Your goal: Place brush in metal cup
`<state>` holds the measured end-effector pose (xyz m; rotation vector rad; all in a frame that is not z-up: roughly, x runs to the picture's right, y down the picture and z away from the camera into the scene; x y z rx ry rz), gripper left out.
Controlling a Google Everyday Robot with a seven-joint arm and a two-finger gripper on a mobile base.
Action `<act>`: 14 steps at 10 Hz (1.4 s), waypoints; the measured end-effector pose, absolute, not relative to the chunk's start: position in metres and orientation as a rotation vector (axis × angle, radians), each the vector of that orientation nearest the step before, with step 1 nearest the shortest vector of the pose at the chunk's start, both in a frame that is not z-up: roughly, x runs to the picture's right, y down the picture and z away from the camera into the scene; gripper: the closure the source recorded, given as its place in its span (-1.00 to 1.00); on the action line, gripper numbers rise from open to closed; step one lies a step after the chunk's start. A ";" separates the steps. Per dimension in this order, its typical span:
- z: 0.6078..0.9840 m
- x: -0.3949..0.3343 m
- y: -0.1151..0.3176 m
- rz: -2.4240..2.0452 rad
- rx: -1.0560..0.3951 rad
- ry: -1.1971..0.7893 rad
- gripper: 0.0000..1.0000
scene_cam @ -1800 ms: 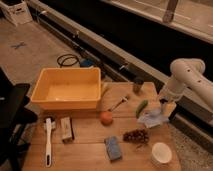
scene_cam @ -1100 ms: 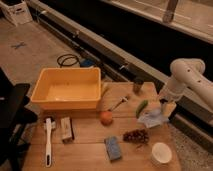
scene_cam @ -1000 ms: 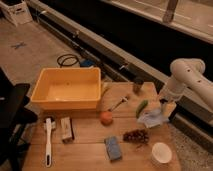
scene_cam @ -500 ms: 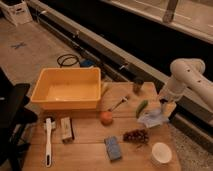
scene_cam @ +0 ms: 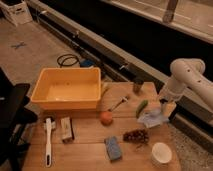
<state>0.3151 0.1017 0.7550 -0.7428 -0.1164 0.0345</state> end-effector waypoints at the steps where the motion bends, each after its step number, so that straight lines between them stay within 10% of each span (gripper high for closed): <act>1: 0.755 0.315 0.102 0.034 -0.743 -0.116 -0.42; 14: 0.718 0.112 0.075 -0.611 -0.600 -0.251 -0.42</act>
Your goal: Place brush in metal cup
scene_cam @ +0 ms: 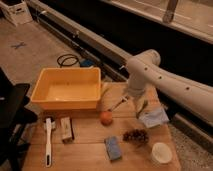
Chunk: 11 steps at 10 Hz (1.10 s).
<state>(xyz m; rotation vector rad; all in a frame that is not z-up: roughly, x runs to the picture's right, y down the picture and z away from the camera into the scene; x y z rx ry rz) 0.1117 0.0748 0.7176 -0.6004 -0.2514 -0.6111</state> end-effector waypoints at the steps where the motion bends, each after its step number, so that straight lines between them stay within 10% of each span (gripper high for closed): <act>1: 0.712 0.094 0.080 -0.664 -0.592 -0.276 -0.42; 11: 0.718 0.041 0.065 -0.847 -0.545 -0.291 -0.42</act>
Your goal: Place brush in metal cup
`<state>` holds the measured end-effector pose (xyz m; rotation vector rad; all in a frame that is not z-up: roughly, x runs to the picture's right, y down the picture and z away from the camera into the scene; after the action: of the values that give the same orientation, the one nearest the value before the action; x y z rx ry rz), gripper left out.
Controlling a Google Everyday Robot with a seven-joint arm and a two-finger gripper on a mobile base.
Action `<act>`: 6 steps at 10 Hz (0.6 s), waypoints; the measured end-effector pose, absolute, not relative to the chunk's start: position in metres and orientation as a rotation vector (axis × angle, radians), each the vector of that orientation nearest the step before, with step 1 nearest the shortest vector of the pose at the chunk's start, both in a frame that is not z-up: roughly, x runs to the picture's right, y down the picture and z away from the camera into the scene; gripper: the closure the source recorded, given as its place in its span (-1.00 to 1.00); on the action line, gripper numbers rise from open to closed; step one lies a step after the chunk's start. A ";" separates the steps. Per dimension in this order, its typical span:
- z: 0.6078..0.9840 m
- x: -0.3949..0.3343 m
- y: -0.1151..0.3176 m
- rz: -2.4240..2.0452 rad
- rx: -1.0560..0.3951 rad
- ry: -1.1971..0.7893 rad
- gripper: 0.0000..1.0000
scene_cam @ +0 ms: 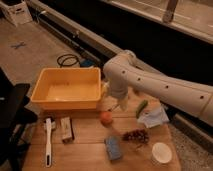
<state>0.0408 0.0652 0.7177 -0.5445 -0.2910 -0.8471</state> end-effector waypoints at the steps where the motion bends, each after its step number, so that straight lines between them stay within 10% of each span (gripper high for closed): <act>1: 0.721 0.015 0.064 -0.911 -0.532 -0.308 -0.42; 6: 0.724 -0.087 0.077 -1.166 -0.446 -0.387 -0.42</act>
<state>-0.0874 0.0770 0.7237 -0.4465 -0.3867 -1.1663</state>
